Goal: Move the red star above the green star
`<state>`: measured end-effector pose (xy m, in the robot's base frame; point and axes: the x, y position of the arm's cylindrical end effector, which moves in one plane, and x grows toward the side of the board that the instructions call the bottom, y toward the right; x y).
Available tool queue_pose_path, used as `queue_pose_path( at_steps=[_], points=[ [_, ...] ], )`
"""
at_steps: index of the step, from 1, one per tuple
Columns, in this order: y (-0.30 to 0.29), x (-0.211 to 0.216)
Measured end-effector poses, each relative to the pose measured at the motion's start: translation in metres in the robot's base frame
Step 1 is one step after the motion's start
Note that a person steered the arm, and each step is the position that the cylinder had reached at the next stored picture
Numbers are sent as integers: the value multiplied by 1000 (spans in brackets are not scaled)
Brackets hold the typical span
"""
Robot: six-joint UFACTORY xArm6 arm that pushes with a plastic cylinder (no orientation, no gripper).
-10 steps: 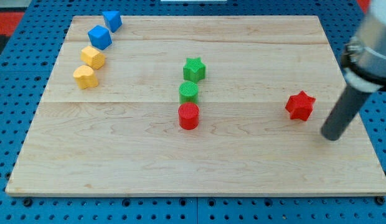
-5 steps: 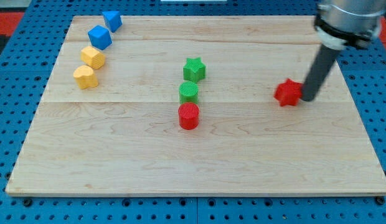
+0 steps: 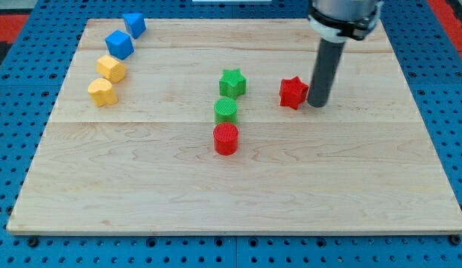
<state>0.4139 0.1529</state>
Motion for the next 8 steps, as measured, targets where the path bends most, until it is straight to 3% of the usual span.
queue_pose_path(
  at_steps=[1,3,5,8],
  points=[
    [-9,9],
    [-27,-27],
    [-44,11],
    [-62,-64]
  ],
)
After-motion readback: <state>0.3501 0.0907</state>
